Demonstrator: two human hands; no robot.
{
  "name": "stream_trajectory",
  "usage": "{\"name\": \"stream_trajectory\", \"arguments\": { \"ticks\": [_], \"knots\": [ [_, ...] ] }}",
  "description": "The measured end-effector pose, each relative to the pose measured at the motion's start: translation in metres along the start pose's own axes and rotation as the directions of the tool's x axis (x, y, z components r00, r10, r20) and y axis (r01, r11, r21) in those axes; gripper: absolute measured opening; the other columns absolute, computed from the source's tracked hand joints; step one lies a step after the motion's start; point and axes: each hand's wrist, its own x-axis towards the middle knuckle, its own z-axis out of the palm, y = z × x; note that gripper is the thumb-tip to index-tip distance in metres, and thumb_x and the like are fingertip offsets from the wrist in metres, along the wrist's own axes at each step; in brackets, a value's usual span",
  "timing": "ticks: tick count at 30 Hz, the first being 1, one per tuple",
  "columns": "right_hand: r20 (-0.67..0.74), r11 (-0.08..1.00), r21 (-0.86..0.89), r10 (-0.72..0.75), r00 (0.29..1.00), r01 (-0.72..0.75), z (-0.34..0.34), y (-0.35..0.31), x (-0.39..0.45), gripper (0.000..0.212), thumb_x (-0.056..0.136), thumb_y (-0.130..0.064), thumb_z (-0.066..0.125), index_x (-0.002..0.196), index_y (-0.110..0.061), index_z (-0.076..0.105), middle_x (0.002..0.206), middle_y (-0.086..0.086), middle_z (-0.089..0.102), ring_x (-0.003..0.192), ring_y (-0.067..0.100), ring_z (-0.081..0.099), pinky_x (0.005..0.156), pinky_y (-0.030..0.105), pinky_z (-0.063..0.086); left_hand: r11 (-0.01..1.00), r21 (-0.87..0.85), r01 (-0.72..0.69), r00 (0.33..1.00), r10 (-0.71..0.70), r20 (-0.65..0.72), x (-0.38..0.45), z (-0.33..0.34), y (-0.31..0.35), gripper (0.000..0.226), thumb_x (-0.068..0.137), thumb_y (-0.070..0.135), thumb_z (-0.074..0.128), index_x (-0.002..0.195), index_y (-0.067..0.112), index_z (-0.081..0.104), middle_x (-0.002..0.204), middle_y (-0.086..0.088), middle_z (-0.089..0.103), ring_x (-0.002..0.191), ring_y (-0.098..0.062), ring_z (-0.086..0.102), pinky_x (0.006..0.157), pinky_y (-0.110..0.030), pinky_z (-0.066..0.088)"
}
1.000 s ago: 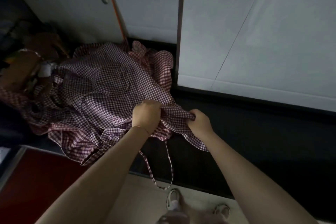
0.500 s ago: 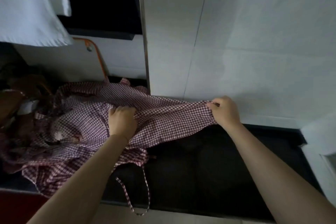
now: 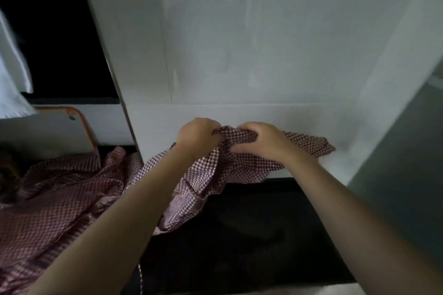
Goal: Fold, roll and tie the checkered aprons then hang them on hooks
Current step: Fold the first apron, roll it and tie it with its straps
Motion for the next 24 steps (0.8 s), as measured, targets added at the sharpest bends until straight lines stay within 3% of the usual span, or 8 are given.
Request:
{"name": "stream_trajectory", "arguments": {
  "ticks": [3,7,11,16,18,20,22,24],
  "knots": [
    [-0.180,0.992,-0.125,-0.007,0.984,-0.016,-0.005,0.023,-0.009,0.018,0.087,-0.028,0.073,0.095,-0.011,0.072,0.091,0.002,0.067,0.093,0.024,0.063,0.071,0.030,0.043,1.000,0.015,-0.001,0.998,0.002,-0.056,-0.001,0.010,0.029,0.022,0.092,0.034,0.061,0.103,0.019,0.073,0.105,-0.004,0.065,0.104,-0.024,0.058,0.076,-0.032,0.046],
    [-0.199,0.990,-0.130,0.020,0.980,-0.047,-0.007,0.049,-0.018,0.021,0.089,-0.025,0.071,0.092,-0.004,0.070,0.090,0.009,0.066,0.091,0.027,0.061,0.067,0.029,0.034,0.975,0.002,0.222,0.967,-0.220,-0.127,-0.021,0.047,0.039,0.024,0.087,0.036,0.066,0.103,0.021,0.058,0.101,0.001,0.058,0.088,-0.021,0.056,0.067,-0.030,0.042],
    [-0.224,0.997,-0.074,0.009,0.974,-0.026,-0.007,0.054,-0.027,0.021,0.093,-0.024,0.065,0.085,-0.006,0.061,0.088,0.009,0.066,0.084,0.025,0.059,0.068,0.032,0.038,0.878,-0.127,0.461,0.887,-0.459,0.047,-0.049,0.096,0.043,0.016,0.089,0.039,0.062,0.094,0.024,0.061,0.097,0.001,0.067,0.082,-0.022,0.058,0.065,-0.030,0.044],
    [-0.232,0.996,-0.086,0.011,0.973,-0.032,-0.027,0.060,-0.039,0.022,0.097,-0.029,0.061,0.087,-0.009,0.060,0.080,0.006,0.062,0.074,0.023,0.058,0.065,0.033,0.043,0.815,-0.183,0.550,0.825,-0.497,0.269,-0.072,0.124,0.043,0.026,0.091,0.029,0.059,0.068,0.017,0.064,0.072,-0.003,0.064,0.078,-0.030,0.064,0.063,-0.031,0.046],
    [-0.195,0.985,-0.143,0.070,0.978,-0.099,-0.041,0.064,-0.042,0.022,0.094,-0.028,0.064,0.089,-0.007,0.062,0.083,0.008,0.064,0.077,0.024,0.059,0.066,0.032,0.041,0.785,-0.218,0.580,0.811,-0.528,0.252,-0.076,0.119,0.029,0.023,0.091,0.019,0.057,0.073,0.013,0.070,0.074,-0.006,0.066,0.082,-0.031,0.066,0.064,-0.028,0.044],
    [-0.026,0.944,-0.271,0.187,0.982,-0.187,-0.053,0.074,-0.041,0.019,0.090,-0.022,0.068,0.094,-0.003,0.068,0.079,0.009,0.067,0.071,0.022,0.063,0.066,0.029,0.047,0.741,-0.317,0.592,0.805,-0.560,0.197,-0.072,0.106,0.014,0.020,0.091,0.014,0.056,0.087,0.010,0.075,0.084,-0.010,0.072,0.079,-0.029,0.069,0.067,-0.028,0.054],
    [0.166,0.876,-0.394,0.366,0.916,-0.279,-0.061,0.078,-0.042,0.019,0.092,-0.012,0.063,0.102,0.002,0.070,0.062,0.004,0.065,0.053,0.014,0.063,0.056,0.023,0.052,0.719,-0.407,0.564,0.811,-0.574,0.111,-0.062,0.078,0.004,0.018,0.093,0.013,0.057,0.092,0.011,0.074,0.089,-0.011,0.073,0.068,-0.026,0.068,0.059,-0.027,0.058],
    [0.165,0.840,-0.408,0.453,0.876,-0.357,-0.063,0.077,-0.038,0.020,0.097,-0.011,0.058,0.098,0.006,0.068,0.053,0.001,0.062,0.043,0.010,0.059,0.047,0.021,0.049,0.727,-0.476,0.495,0.833,-0.552,0.024,-0.046,0.047,-0.005,0.014,0.093,0.016,0.061,0.088,0.016,0.074,0.091,-0.010,0.074,0.071,-0.027,0.070,0.066,-0.033,0.061]
  ]
}}
